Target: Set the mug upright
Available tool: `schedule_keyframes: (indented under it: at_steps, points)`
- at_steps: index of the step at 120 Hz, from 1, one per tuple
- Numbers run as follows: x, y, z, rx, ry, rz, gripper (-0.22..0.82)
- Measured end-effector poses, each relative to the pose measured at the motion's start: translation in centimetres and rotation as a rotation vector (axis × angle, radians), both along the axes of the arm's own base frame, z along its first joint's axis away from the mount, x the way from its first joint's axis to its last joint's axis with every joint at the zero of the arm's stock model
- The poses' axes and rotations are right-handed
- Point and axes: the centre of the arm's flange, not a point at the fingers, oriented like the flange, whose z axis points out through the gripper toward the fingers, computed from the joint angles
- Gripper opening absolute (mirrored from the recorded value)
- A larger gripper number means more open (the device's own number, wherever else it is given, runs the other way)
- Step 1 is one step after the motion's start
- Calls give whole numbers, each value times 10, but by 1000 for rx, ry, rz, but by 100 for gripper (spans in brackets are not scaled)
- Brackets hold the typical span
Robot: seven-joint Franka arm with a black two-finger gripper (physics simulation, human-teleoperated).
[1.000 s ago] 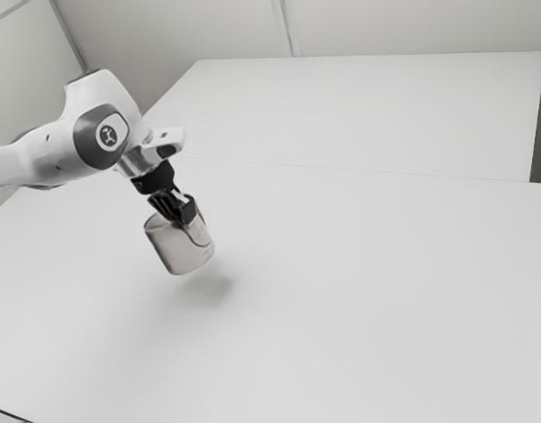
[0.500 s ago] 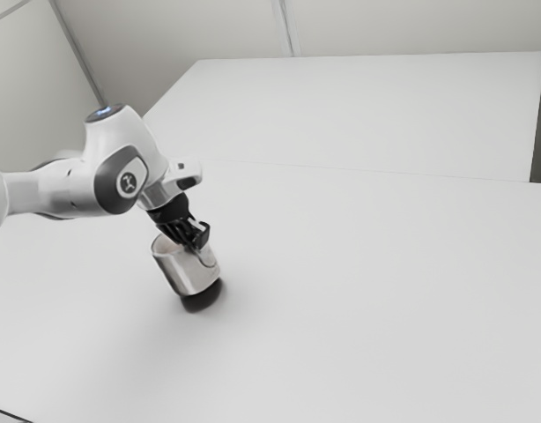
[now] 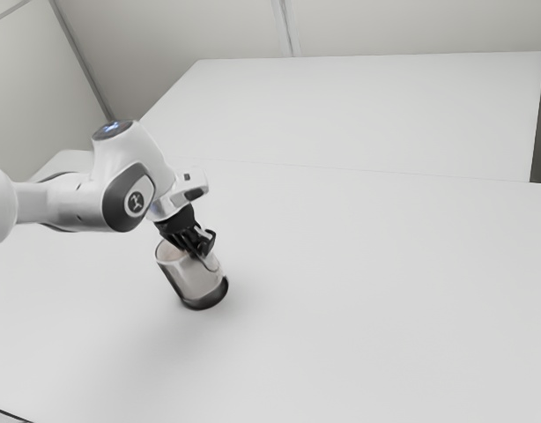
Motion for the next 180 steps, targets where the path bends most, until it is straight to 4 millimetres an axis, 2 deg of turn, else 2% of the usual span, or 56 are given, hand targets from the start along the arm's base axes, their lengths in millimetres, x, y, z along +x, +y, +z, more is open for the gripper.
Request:
schedule_keyframes:
  at_steps: [68,76,97,111,128,161,180]
  points:
    - [2,-2,-22,-5,38,41,-16]
    - [2,-4,-22,-9,39,40,-7]
    - [1,-10,-17,-13,29,28,27]
    - [0,-15,0,-18,0,18,40]
    - [-1,-17,23,-27,-13,20,49]
    - [21,-17,100,-46,1,15,56]
    - [33,-17,136,-48,29,4,57]
